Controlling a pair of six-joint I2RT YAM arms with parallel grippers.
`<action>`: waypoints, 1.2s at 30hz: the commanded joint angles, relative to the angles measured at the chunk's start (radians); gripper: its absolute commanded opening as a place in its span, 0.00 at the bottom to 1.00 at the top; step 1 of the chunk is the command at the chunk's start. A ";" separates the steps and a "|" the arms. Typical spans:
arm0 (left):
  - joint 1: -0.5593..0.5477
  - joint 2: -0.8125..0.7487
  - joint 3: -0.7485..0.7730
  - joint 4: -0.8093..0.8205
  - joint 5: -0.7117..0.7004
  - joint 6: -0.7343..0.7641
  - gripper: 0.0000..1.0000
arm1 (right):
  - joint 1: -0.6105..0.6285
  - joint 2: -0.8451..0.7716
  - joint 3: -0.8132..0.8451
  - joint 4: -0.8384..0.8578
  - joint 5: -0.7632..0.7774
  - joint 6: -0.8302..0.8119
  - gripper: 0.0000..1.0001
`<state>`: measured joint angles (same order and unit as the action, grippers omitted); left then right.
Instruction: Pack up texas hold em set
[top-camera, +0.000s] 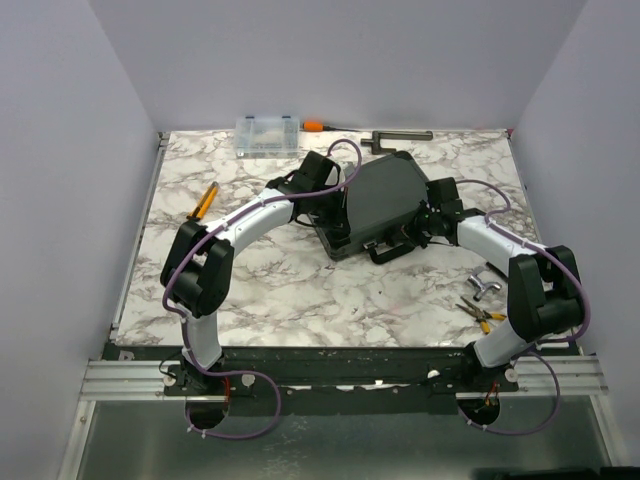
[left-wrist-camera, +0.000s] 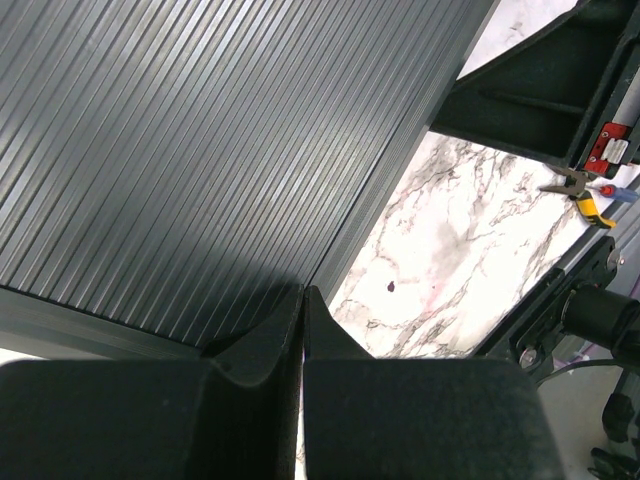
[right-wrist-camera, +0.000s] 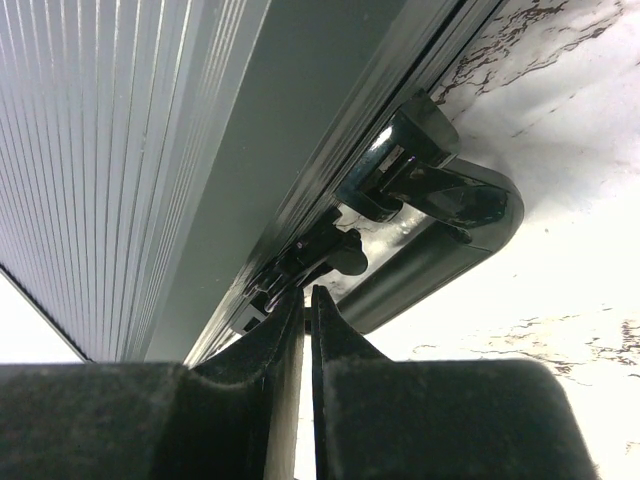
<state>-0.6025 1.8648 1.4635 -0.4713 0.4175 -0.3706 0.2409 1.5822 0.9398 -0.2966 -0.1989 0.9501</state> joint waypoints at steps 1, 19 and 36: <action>-0.031 0.002 -0.045 -0.128 0.010 0.002 0.00 | -0.005 -0.020 0.016 0.103 -0.025 0.047 0.12; -0.031 -0.006 -0.050 -0.132 0.025 0.001 0.00 | -0.005 -0.076 0.005 0.232 -0.024 0.105 0.11; -0.031 0.005 -0.021 -0.162 0.048 0.021 0.00 | -0.006 -0.096 -0.061 0.195 0.001 0.094 0.10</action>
<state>-0.6029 1.8622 1.4601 -0.4690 0.4179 -0.3691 0.2405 1.5234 0.9031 -0.2035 -0.2253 1.0225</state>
